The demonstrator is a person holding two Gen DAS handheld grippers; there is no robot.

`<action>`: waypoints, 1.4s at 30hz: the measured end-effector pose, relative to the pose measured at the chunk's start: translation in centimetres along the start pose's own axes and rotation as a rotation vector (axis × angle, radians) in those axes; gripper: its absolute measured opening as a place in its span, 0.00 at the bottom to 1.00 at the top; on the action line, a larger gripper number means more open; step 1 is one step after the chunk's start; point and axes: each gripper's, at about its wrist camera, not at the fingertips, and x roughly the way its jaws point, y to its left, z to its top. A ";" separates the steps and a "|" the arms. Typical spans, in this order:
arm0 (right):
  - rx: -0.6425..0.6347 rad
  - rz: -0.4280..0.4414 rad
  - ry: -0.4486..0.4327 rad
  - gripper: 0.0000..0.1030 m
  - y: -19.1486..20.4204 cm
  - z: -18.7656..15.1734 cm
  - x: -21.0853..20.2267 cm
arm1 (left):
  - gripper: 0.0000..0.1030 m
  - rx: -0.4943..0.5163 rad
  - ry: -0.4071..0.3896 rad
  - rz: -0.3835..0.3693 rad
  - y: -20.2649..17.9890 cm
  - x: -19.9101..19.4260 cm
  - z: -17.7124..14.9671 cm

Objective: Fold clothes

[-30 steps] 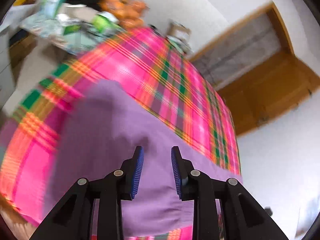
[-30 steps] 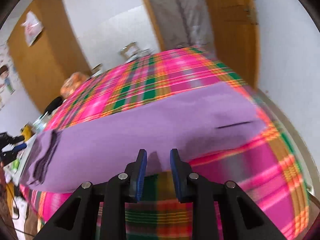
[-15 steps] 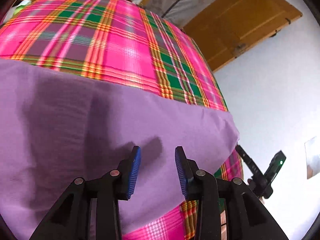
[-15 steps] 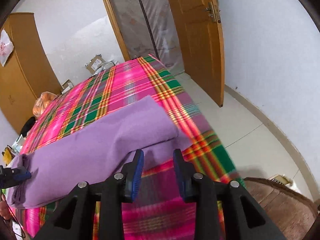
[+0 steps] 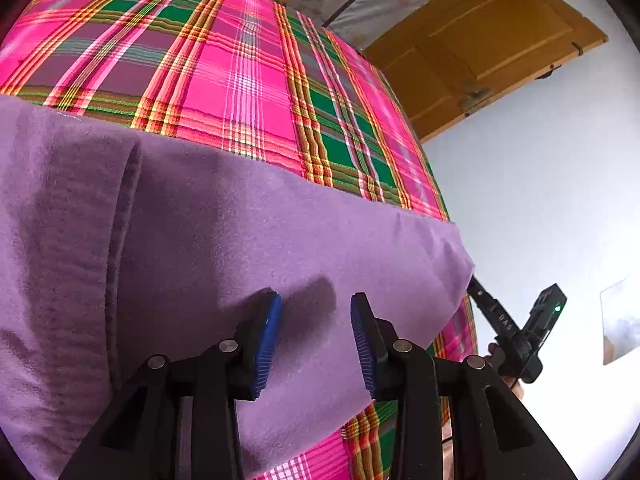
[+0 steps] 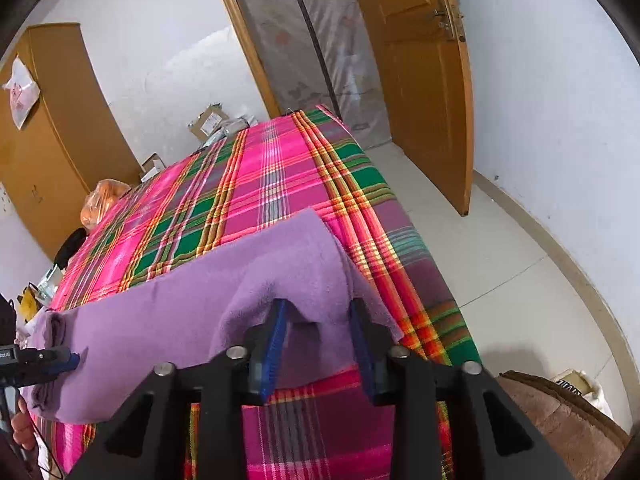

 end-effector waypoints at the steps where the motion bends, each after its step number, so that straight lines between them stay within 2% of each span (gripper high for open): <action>1: 0.000 0.004 -0.003 0.09 0.0 0.0 -0.1 | 0.36 -0.001 -0.002 -0.004 0.1 -0.1 0.0; 4: -0.003 0.009 -0.025 0.05 -0.1 0.3 -0.7 | 0.36 -0.003 -0.004 -0.014 0.2 -0.2 0.0; 10: -0.020 -0.015 -0.045 0.04 -0.9 1.9 -2.1 | 0.36 -0.010 0.005 -0.026 0.5 0.0 0.2; 15: -0.046 -0.108 0.027 0.03 -1.5 2.9 -1.9 | 0.36 -0.019 0.020 -0.036 0.7 0.1 0.5; 19: -0.031 -0.233 0.075 0.02 -2.0 2.5 -1.5 | 0.36 -0.022 0.030 -0.048 0.8 0.2 0.7; 24: -0.022 -0.193 -0.003 0.04 -1.0 2.7 -2.8 | 0.36 -0.025 0.029 -0.064 1.0 0.2 0.7; 26: -0.038 -0.147 -0.040 0.11 0.2 3.1 -3.0 | 0.36 -0.025 0.030 -0.067 1.1 0.2 0.7; 30: -0.120 -0.058 -0.023 0.15 3.4 2.4 -1.5 | 0.36 -0.035 0.033 -0.076 1.2 0.2 0.8; 33: -0.150 -0.086 0.027 0.15 4.3 1.2 -0.1 | 0.36 -0.036 0.038 -0.076 1.3 0.3 0.9; 35: -0.150 -0.135 0.053 0.15 4.0 0.3 0.4 | 0.36 -0.036 0.042 -0.072 1.2 0.3 1.0; 42: -0.105 -0.215 0.030 0.17 1.7 -0.9 -1.2 | 0.37 0.056 0.067 -0.010 -0.9 0.9 1.5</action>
